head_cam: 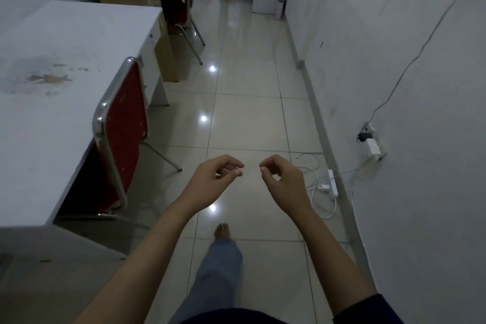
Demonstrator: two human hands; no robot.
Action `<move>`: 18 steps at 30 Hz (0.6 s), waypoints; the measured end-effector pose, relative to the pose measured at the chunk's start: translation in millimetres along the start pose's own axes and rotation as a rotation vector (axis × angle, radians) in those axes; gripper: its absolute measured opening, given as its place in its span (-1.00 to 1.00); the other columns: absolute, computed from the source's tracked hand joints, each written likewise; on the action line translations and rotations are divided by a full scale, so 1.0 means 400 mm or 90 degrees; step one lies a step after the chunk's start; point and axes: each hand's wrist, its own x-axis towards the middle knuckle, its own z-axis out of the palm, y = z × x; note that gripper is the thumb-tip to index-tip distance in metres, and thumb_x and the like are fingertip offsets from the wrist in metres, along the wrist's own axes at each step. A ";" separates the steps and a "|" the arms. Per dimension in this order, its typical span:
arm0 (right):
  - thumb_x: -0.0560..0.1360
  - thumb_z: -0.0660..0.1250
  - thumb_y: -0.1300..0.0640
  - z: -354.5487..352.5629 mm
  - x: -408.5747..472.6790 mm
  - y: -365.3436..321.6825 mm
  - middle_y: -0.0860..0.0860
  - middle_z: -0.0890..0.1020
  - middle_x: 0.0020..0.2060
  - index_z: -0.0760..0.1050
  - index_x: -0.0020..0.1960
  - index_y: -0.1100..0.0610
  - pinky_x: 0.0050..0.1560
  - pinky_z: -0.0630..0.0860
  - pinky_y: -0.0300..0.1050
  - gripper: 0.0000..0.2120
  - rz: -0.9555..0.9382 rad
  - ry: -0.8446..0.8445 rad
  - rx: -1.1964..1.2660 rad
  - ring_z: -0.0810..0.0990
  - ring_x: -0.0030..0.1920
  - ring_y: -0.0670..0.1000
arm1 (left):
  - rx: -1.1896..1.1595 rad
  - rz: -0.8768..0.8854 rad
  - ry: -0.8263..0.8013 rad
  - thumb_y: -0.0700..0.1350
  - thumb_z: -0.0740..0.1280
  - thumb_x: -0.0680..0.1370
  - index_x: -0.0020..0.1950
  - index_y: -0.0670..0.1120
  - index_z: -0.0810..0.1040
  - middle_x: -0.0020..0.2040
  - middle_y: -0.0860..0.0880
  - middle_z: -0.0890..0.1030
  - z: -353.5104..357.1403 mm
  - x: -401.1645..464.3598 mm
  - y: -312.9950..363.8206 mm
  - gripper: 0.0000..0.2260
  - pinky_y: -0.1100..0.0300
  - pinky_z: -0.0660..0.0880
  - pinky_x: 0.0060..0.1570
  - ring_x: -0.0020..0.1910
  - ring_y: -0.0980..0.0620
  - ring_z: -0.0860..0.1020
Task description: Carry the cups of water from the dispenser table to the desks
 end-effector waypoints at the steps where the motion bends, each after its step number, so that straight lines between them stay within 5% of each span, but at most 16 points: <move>1: 0.47 0.34 0.31 0.012 0.069 0.021 -0.11 0.58 -0.28 0.52 -0.17 0.04 -0.15 0.40 -0.53 -0.82 0.002 0.002 -0.001 0.54 -0.19 -0.28 | -0.005 0.001 0.002 -0.14 0.34 0.56 -0.01 0.06 0.61 -0.10 0.01 0.68 -0.010 0.073 -0.014 -0.90 0.04 0.58 0.01 -0.08 -0.01 0.63; 18: 0.47 0.33 0.30 0.093 1.226 0.252 -0.10 0.60 -0.26 0.53 -0.18 0.06 -0.14 0.37 -0.54 -0.84 0.034 0.034 -0.009 0.53 -0.19 -0.29 | 0.023 0.005 0.003 -0.15 0.28 0.60 -0.03 -0.05 0.62 -0.17 0.06 0.68 -0.235 1.262 -0.109 -0.87 0.55 0.42 -0.22 -0.21 0.33 0.57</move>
